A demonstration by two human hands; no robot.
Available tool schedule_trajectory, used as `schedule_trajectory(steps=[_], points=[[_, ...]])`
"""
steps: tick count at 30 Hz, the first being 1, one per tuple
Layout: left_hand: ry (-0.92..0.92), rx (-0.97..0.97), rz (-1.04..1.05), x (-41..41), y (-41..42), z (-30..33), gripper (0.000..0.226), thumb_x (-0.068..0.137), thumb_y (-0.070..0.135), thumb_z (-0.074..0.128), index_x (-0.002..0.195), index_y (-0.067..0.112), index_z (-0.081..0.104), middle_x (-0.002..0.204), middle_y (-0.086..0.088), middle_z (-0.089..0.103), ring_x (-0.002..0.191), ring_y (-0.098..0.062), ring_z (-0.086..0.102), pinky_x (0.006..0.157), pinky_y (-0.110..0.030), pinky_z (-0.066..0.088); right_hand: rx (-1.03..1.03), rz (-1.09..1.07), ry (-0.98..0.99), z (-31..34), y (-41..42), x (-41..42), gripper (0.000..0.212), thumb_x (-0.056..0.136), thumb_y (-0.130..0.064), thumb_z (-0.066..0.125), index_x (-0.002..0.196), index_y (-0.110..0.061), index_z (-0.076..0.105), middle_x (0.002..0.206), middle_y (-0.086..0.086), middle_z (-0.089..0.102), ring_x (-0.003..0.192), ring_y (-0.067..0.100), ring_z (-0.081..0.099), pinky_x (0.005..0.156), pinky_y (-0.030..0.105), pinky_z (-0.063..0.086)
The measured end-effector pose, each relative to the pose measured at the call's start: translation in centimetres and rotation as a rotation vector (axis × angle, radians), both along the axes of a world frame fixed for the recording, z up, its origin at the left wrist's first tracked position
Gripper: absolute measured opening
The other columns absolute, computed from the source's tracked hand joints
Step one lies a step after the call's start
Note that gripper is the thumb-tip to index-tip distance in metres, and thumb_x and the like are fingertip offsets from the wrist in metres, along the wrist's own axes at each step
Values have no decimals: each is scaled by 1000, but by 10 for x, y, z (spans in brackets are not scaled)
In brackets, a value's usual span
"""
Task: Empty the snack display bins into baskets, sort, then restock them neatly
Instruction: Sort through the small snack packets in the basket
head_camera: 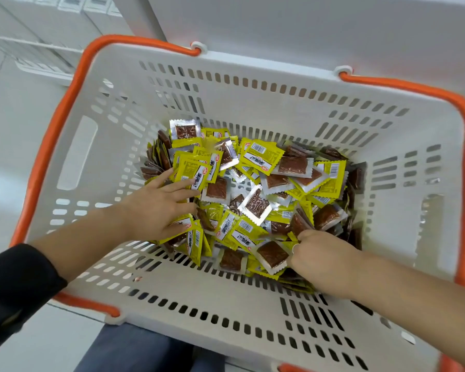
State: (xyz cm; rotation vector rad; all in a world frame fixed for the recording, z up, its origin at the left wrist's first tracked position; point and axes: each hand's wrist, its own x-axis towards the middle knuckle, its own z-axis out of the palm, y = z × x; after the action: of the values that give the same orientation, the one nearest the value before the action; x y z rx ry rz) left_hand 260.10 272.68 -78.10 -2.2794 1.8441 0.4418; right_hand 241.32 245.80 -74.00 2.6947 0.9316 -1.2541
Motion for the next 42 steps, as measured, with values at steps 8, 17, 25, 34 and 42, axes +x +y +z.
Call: schedule_trajectory(steps=[8, 17, 25, 34, 42], points=[[0, -117, 209, 11, 20, 25, 57, 98, 55, 29, 146, 25, 39, 146, -9, 46, 142, -23, 29, 117, -40, 18, 223, -293, -193, -5, 14, 19, 24, 97, -34, 45, 110, -20, 59, 101, 0, 62, 98, 21, 56, 80, 34, 48], [87, -305, 869, 2, 27, 57, 31, 95, 20, 51, 123, 15, 64, 120, -6, 64, 102, -29, 63, 82, -37, 49, 421, 50, -579, -34, 128, 87, 53, 83, -22, 65, 134, -16, 55, 141, 16, 50, 132, 31, 46, 107, 43, 38], [275, 8, 812, -1, 29, 38, 41, 95, 17, 50, 136, 17, 53, 149, -5, 39, 120, -28, 54, 94, -35, 43, -41, 198, -350, -48, 163, 124, 57, 100, -38, 39, 152, -26, 18, 160, 18, 2, 147, 39, -5, 111, 66, 14], [321, 100, 949, 4, 27, 34, 45, 97, 19, 47, 140, 10, 40, 124, -18, 57, 113, -35, 55, 92, -38, 43, -381, -54, -369, -47, 52, 94, 59, 102, -37, 32, 154, -26, 6, 160, 15, -12, 142, 48, 12, 113, 64, -4], [787, -220, 1517, 14, -10, 21, 27, 92, 39, 62, 110, 23, 51, 91, 2, 57, 86, -15, 56, 67, -10, 43, -364, -235, -245, -31, 28, 70, 49, 100, -37, 30, 149, -34, 31, 160, 8, 20, 147, 36, 9, 115, 55, -8]])
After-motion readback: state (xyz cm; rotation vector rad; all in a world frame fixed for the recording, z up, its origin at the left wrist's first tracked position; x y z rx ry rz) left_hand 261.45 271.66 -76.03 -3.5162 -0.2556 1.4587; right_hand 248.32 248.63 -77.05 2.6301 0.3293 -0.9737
